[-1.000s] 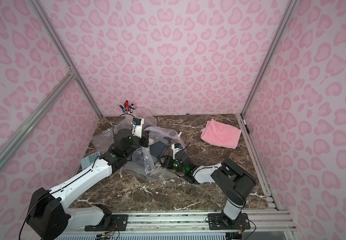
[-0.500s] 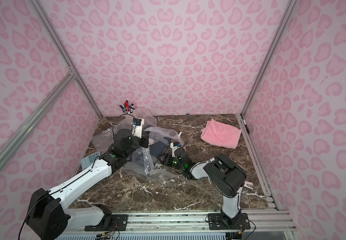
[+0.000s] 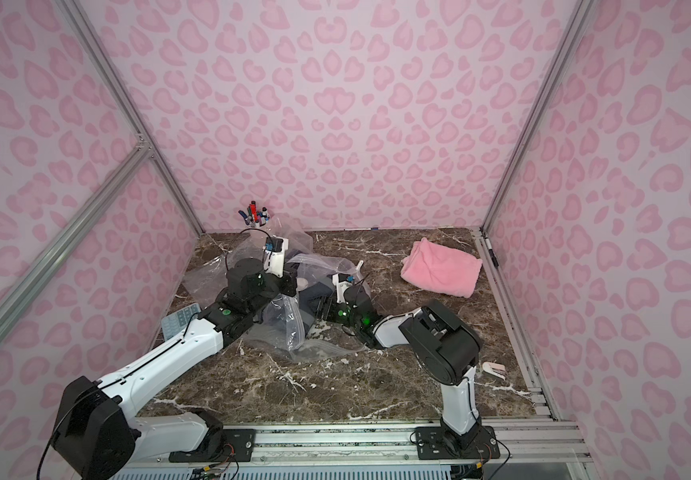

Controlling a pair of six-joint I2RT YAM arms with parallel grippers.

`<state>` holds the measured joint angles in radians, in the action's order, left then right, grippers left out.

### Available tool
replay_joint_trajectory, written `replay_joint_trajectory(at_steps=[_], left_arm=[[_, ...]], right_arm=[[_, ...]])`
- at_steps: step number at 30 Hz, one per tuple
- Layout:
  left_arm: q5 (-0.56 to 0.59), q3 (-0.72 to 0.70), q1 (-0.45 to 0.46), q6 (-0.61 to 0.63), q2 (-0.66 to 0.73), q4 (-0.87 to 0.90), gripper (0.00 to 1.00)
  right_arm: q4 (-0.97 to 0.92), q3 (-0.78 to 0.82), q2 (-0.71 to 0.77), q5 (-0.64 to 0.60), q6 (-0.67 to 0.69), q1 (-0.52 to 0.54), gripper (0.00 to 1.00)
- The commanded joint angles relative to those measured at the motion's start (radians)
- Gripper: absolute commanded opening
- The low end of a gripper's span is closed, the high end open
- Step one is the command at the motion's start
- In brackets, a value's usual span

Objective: Take the blanket out of the vacuum bag
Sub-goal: Take out the blanket from the vacuum bag.

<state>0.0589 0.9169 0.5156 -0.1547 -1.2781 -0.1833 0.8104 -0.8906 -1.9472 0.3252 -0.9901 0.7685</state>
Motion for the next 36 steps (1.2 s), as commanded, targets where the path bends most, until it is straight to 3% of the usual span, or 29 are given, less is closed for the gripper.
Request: replay_joint_trajectory(at_steps=[1,11,19,26,36], left_arm=[[0.000,0.000,-0.001,0.005,-0.005,-0.009,0.04],[-0.002,-0.003,-0.002,0.005,-0.012,-0.010,0.04],[-0.007,-0.004,-0.002,0.000,-0.023,-0.015,0.04],[-0.010,-0.006,-0.002,-0.003,-0.030,-0.015,0.04],[-0.012,-0.009,-0.001,-0.007,-0.046,-0.018,0.04]], right_arm=[[-0.027,-0.036,-0.022,0.022,0.010,0.000,0.71],[-0.032,-0.046,-0.025,0.035,0.027,0.006,0.71],[0.258,0.027,-0.041,0.105,-0.027,0.000,0.70],[0.661,0.148,-0.089,0.129,-0.168,-0.031,0.69],[0.760,0.131,-0.131,0.162,-0.202,-0.034,0.66]])
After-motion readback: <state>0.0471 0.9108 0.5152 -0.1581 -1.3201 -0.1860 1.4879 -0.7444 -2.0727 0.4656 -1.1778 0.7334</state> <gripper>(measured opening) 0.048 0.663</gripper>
